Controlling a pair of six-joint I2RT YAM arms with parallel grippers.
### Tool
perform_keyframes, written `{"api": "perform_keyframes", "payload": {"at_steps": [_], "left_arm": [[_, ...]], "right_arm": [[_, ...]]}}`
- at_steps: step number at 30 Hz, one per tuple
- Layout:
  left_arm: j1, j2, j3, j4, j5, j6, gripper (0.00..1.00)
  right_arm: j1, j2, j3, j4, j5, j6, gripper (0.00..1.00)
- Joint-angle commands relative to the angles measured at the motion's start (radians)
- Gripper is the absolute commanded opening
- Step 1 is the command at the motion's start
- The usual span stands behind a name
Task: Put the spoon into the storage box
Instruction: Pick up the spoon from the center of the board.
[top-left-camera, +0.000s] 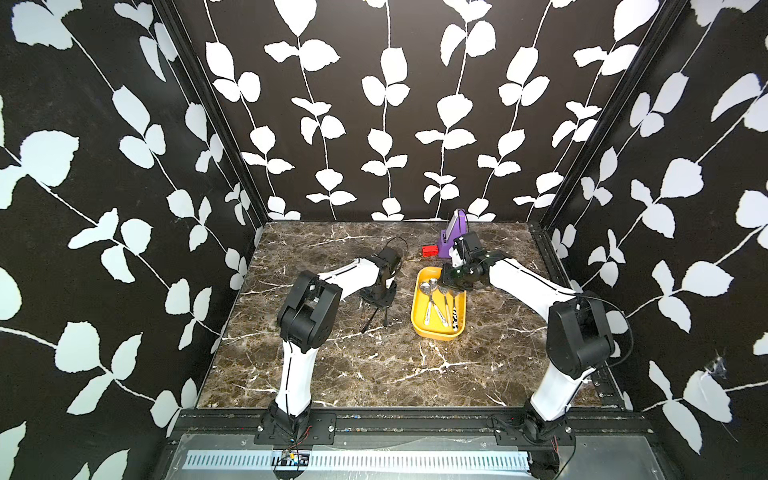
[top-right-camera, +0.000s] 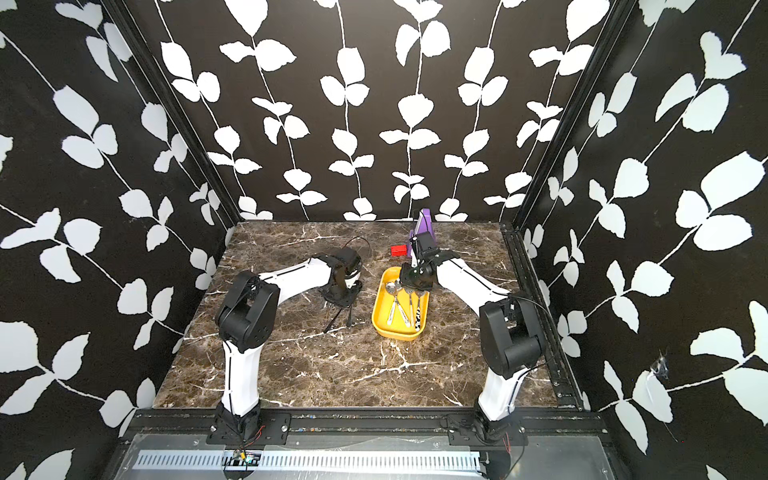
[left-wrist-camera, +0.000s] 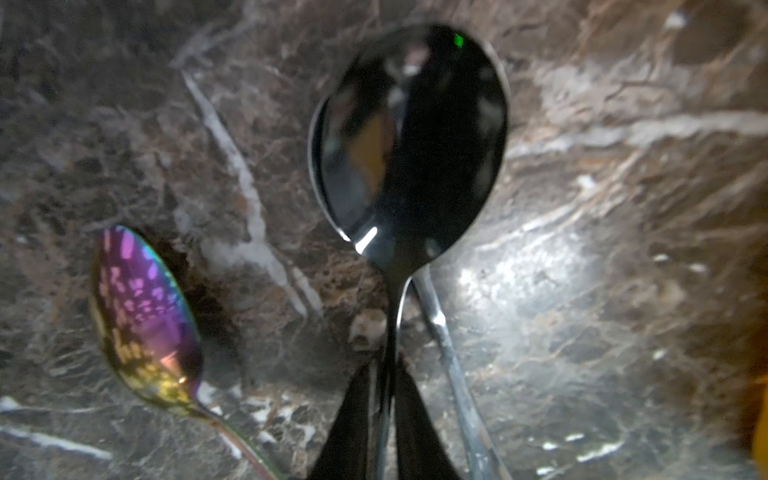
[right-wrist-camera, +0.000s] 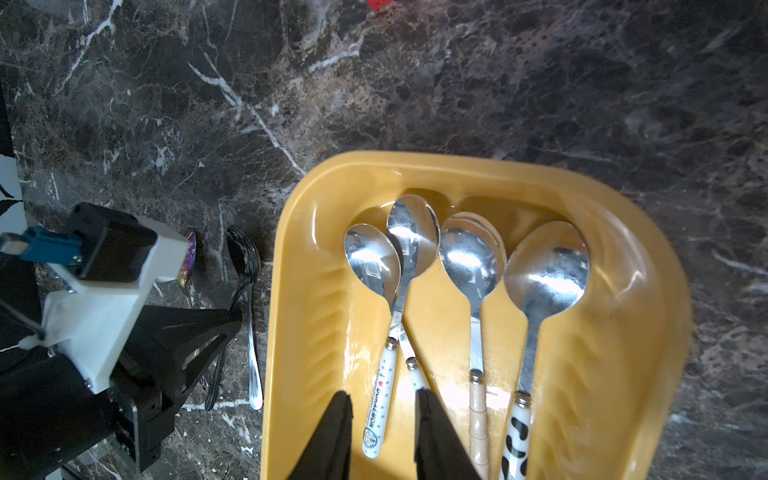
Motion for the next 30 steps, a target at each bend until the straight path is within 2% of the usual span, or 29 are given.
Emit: {"api": "perform_keyframes", "payload": {"at_steps": [1, 5, 11, 24, 30], "left_arm": [[0.001, 0.066, -0.014, 0.044, -0.007, -0.008, 0.09], [0.002, 0.062, -0.019, 0.038, -0.026, -0.014, 0.00], [0.001, 0.000, -0.025, 0.032, -0.027, -0.040, 0.00], [-0.003, -0.267, -0.079, -0.016, 0.005, -0.143, 0.00], [-0.035, -0.359, -0.018, -0.077, -0.018, -0.203, 0.00]], "right_arm": [[-0.006, -0.035, -0.010, -0.011, 0.000, -0.015, 0.29], [-0.009, -0.041, -0.018, -0.008, 0.000, -0.015, 0.29], [-0.019, -0.051, -0.018, -0.002, -0.004, -0.014, 0.29], [-0.044, -0.077, -0.019, 0.003, -0.019, -0.022, 0.29], [-0.079, -0.094, -0.056, -0.003, -0.013, -0.039, 0.30]]}}
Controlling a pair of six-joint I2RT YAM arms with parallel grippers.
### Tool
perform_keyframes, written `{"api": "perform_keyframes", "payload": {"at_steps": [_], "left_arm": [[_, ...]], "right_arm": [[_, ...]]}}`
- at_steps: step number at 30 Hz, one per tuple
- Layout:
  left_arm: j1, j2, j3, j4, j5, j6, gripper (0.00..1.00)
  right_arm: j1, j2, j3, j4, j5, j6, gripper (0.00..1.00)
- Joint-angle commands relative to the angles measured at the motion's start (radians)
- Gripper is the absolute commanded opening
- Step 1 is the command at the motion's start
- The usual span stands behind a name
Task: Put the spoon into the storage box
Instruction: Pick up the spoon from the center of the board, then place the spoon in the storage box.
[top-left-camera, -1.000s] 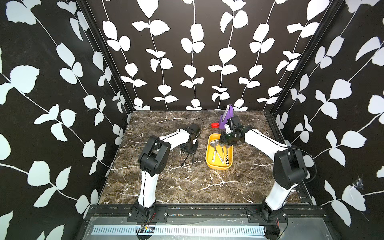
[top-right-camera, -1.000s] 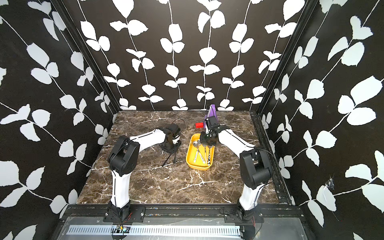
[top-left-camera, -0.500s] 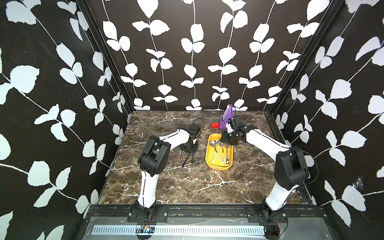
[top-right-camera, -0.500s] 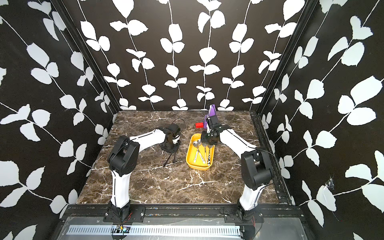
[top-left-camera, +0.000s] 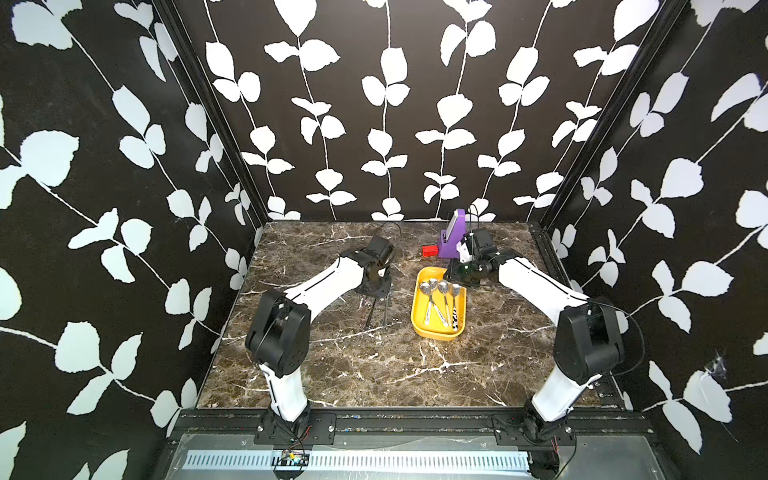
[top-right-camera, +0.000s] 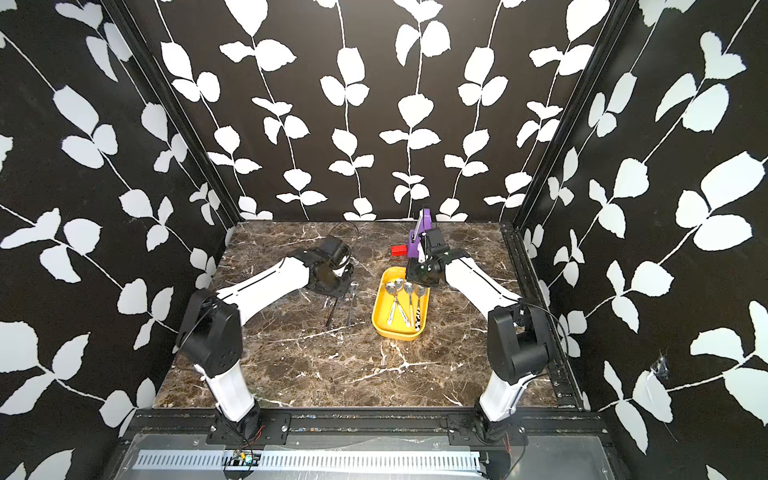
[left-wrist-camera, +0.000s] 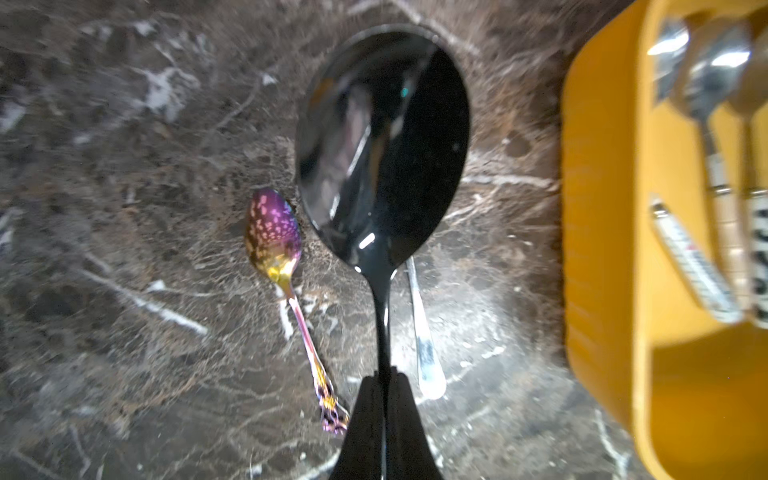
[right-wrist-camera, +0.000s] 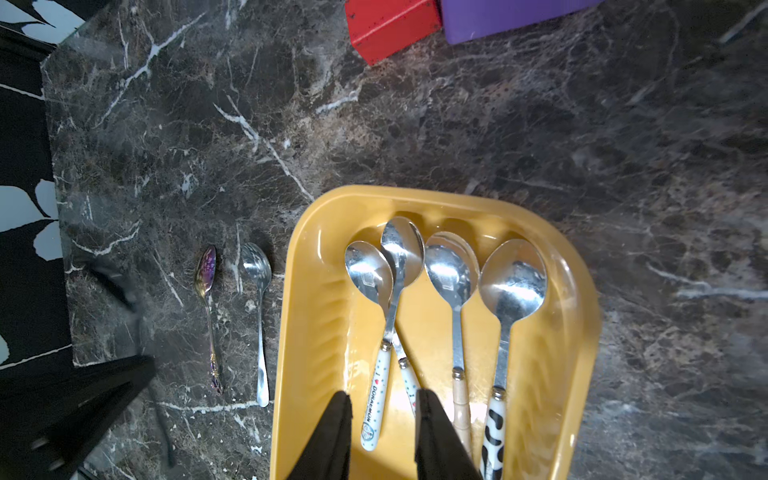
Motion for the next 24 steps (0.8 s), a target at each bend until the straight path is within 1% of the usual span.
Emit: {"api": "perform_keyframes", "payload": {"at_steps": [1, 3, 6, 9, 13, 16, 19, 24], "left_arm": [[-0.034, -0.062, 0.067, -0.063, -0.008, -0.065, 0.00], [-0.054, -0.060, 0.118, -0.076, 0.002, -0.091, 0.00], [-0.124, -0.014, 0.224, -0.089, 0.010, -0.112, 0.00], [-0.176, 0.070, 0.337, -0.102, 0.027, -0.142, 0.00], [-0.228, 0.208, 0.497, -0.120, 0.021, -0.169, 0.00], [-0.250, 0.302, 0.581, -0.105, 0.025, -0.200, 0.00], [-0.267, 0.375, 0.618, -0.082, 0.030, -0.241, 0.00], [-0.279, 0.449, 0.613, -0.052, 0.038, -0.287, 0.00]], "right_arm": [[-0.035, -0.035, -0.042, -0.002, 0.004, -0.020, 0.30], [-0.060, -0.041, -0.052, -0.001, -0.006, -0.019, 0.29], [-0.087, -0.063, -0.083, 0.011, -0.007, -0.020, 0.30], [-0.110, -0.085, -0.118, 0.015, -0.007, -0.029, 0.29], [-0.147, -0.100, -0.160, 0.020, -0.012, -0.037, 0.29], [-0.171, -0.141, -0.188, 0.028, -0.021, -0.037, 0.29], [-0.187, -0.152, -0.199, 0.019, -0.025, -0.050, 0.29], [-0.204, -0.170, -0.222, 0.016, -0.029, -0.058, 0.29]]}}
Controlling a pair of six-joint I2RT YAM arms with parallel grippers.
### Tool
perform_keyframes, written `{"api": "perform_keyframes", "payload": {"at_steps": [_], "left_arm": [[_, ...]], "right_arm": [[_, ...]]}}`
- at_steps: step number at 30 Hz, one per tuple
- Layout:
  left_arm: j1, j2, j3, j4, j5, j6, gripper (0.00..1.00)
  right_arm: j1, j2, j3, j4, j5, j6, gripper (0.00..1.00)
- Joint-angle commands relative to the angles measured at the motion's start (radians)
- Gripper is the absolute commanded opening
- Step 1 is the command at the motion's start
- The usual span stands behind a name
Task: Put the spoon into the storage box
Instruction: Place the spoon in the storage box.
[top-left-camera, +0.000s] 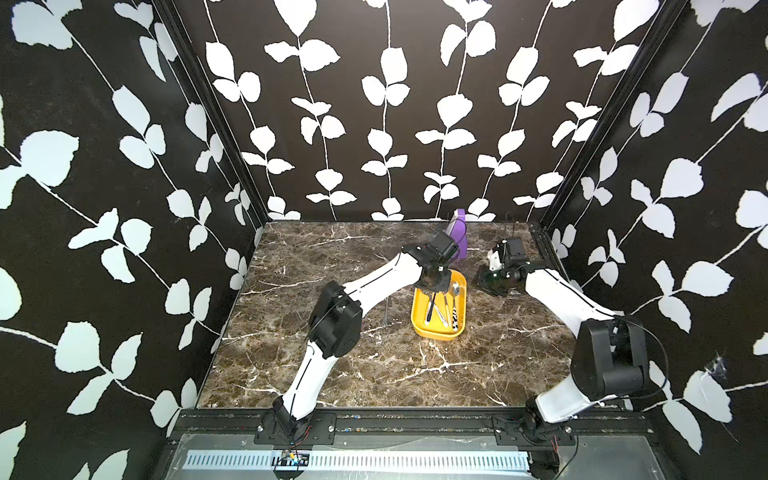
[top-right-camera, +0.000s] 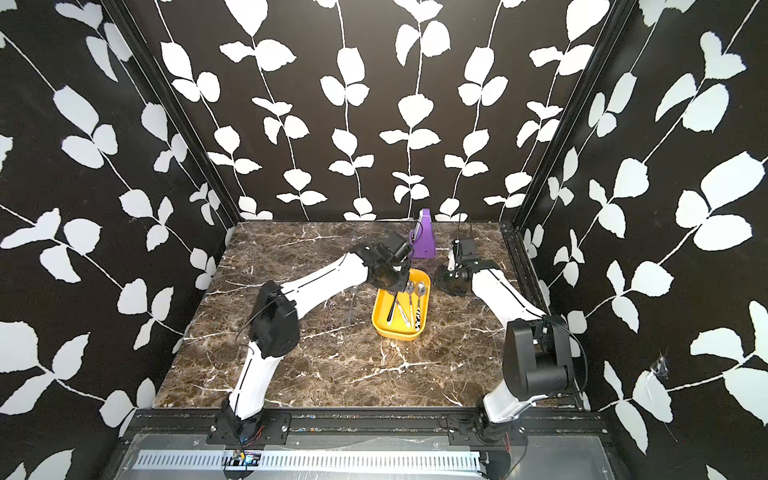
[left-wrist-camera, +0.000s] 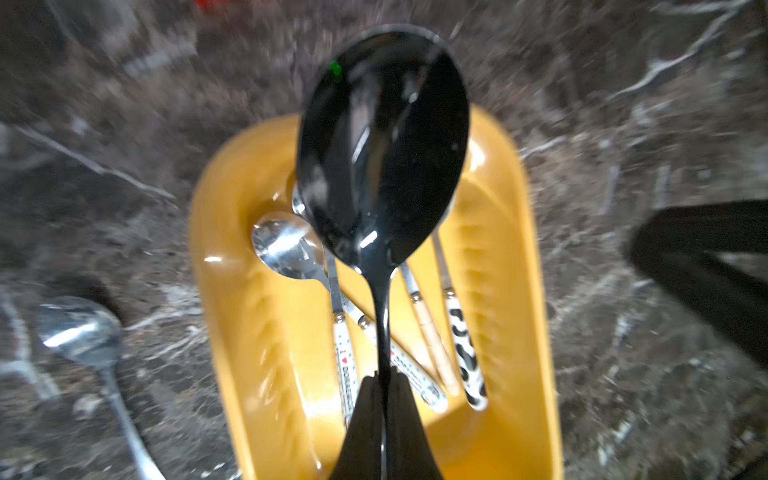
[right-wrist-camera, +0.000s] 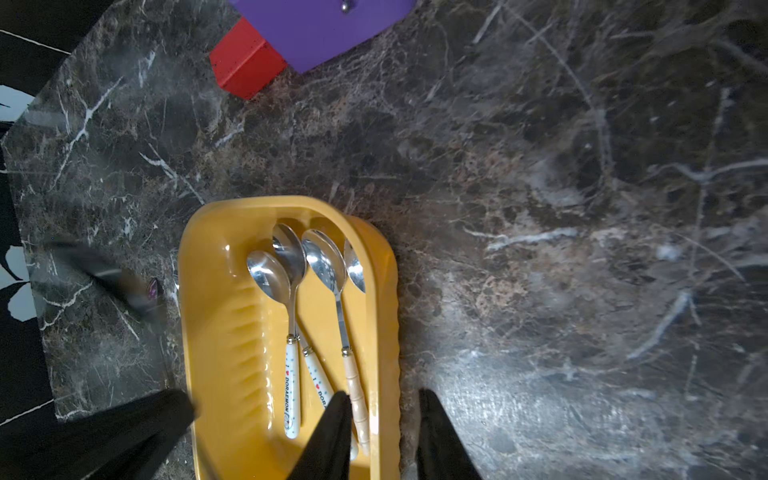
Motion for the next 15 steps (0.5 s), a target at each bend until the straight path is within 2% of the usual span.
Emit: {"api": "perform_keyframes", "payload": {"at_steps": [1, 15], "left_arm": [[-0.004, -0.005, 0.017, 0.020, 0.004, -0.055, 0.00], [-0.009, 0.078, -0.039, 0.094, 0.012, -0.124, 0.00]], "right_arm": [[-0.012, -0.025, -0.034, 0.002, -0.010, -0.019, 0.29], [-0.018, -0.012, -0.033, 0.011, -0.032, -0.004, 0.29]]}}
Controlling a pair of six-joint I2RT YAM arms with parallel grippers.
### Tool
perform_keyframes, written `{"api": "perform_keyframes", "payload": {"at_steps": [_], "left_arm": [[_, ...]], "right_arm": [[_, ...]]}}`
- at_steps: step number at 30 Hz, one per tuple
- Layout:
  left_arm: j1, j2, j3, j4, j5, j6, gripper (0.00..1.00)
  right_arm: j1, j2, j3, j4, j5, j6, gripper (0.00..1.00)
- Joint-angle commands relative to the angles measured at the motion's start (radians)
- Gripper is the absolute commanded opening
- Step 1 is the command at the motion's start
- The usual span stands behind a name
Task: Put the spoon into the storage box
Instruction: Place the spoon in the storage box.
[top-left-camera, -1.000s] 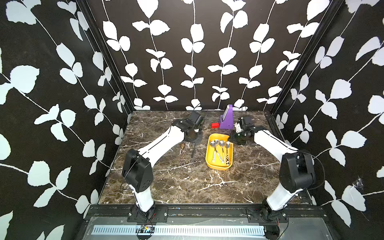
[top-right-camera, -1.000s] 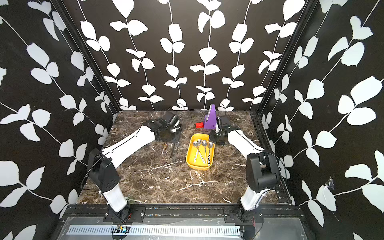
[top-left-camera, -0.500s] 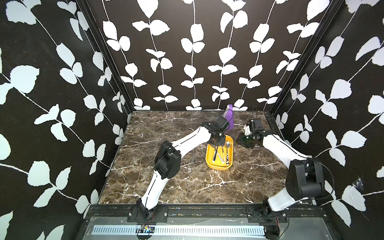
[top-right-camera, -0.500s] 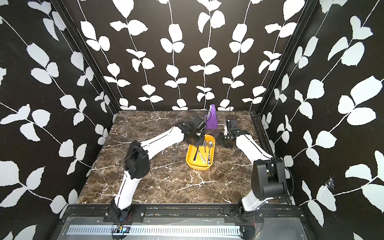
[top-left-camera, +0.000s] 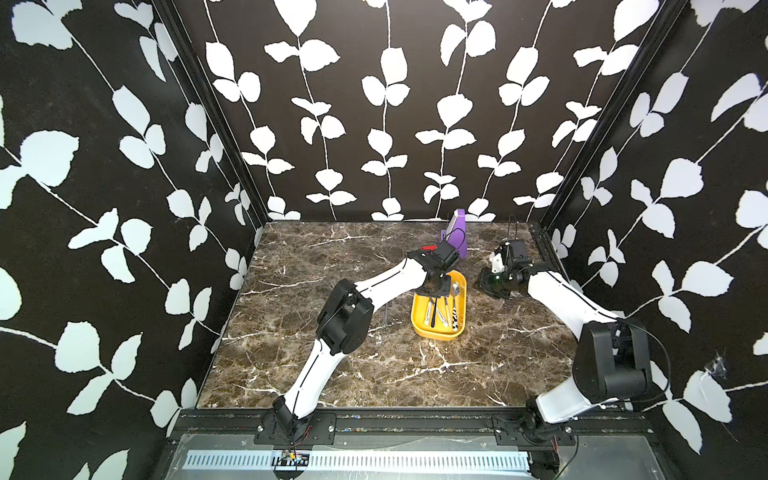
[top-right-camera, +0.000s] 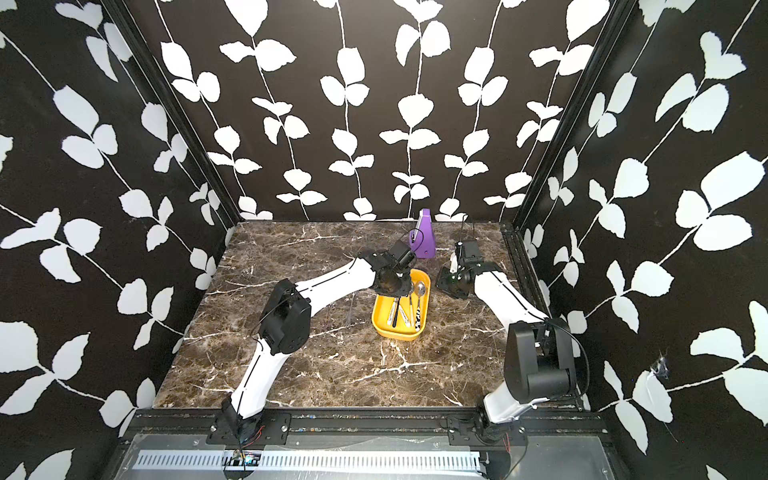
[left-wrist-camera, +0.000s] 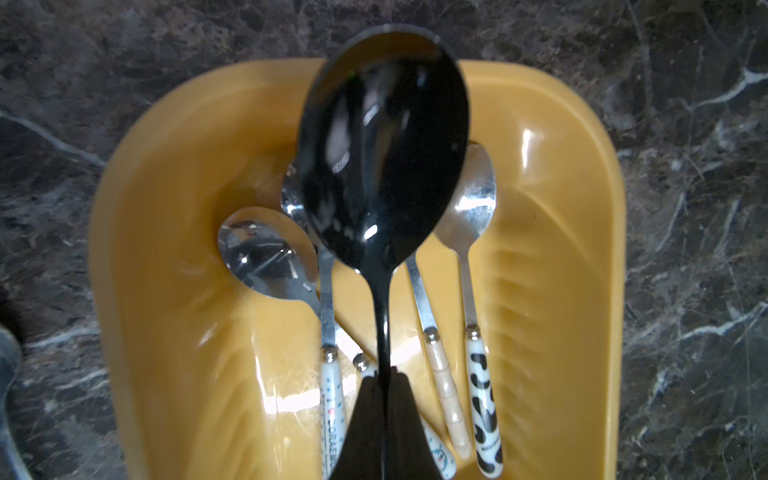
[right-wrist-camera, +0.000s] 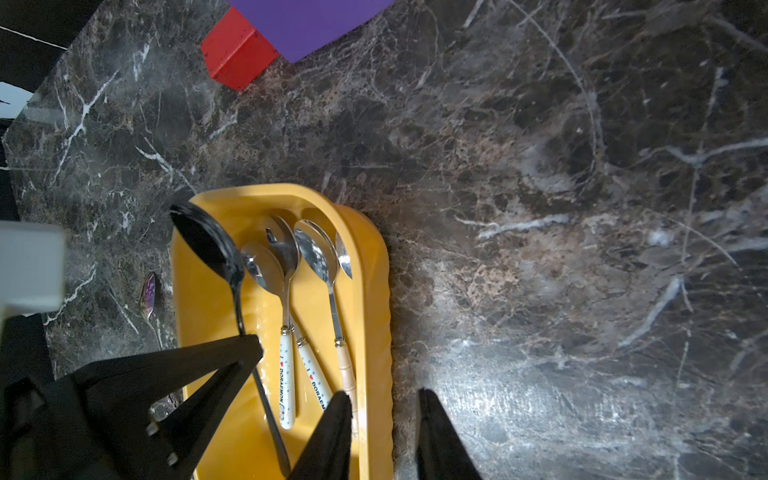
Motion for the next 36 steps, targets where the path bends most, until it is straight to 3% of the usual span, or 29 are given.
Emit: {"api": "perform_keyframes", "payload": {"at_steps": [1, 9, 20, 25, 36], "left_arm": [[-0.007, 0.021, -0.021, 0.025, 0.012, -0.023, 0.00], [-0.007, 0.040, -0.051, 0.033, 0.012, -0.025, 0.01], [-0.007, -0.003, -0.051, 0.041, 0.029, -0.006, 0.22], [-0.008, -0.100, -0.078, 0.061, 0.026, 0.047, 0.34], [0.013, -0.368, -0.133, 0.073, -0.132, 0.210, 0.52]], "right_arm": [[-0.003, -0.007, -0.013, 0.011, -0.010, 0.003, 0.30], [-0.004, -0.001, -0.012, 0.007, -0.012, 0.003, 0.30], [-0.003, -0.014, -0.008, -0.017, 0.004, 0.003, 0.32], [-0.004, -0.037, -0.003, -0.039, 0.020, -0.002, 0.32], [0.019, -0.120, 0.033, -0.142, 0.064, 0.008, 0.33]]}}
